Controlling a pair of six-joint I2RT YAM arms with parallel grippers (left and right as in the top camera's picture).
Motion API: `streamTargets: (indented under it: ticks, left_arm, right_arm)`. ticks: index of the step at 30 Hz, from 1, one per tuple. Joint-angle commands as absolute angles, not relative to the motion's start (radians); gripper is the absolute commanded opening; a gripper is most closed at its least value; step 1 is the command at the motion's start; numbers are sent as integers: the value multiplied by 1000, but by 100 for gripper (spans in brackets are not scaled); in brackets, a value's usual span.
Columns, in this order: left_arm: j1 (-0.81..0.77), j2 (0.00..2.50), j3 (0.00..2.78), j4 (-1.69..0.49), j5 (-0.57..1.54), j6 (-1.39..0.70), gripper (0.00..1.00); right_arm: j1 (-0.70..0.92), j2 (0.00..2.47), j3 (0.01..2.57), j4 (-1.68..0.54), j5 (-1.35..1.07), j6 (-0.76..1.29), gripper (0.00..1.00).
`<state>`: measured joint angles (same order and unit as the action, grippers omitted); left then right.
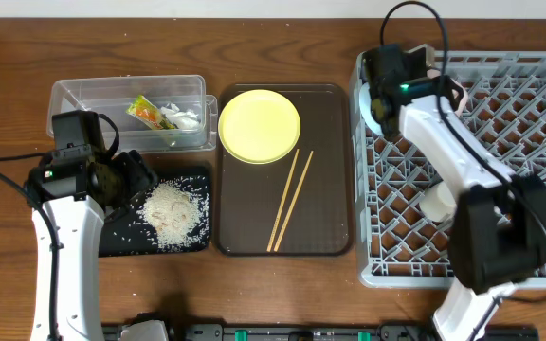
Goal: Sort waste into correct bins and load items into the dishwasher rack
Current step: 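Reach the right gripper to the brown tray and grasp one chopstick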
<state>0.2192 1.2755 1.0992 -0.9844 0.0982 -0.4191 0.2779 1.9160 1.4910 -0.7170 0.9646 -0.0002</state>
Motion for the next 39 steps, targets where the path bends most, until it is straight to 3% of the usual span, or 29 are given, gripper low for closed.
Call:
streamTargets:
  ticks: [1,8,12,20,24,30,39]
  left_arm:
    - [222,1274,1105,-987,96,-424,77]
    - [222,1274,1105,-987,96,-424,77]
    - [222,1274,1105,-987,96,-424,77]
    - [222,1274,1105,-987,96,-424,77]
    - [222,1274,1105,-987,96,-424,77]
    - [222,1274,1105,-987,96,-424,77]
    - [222,1274,1105,-986,96,-424,77]
  right_arm:
    - [295,1753,1496,-716,691,22,62]
    - [296,1634,1496,-724,76,36,60]
    - [328,1642,1493,-746,-109,129,59]
    - [478,1705,1489,-786,-128,174,64]
    - [550,1777,1489,-824,-128,304,54]
    - [621,1909,1488,-945,-113,523,56]
    - [691,2058,1488,-963,-112,617,55]
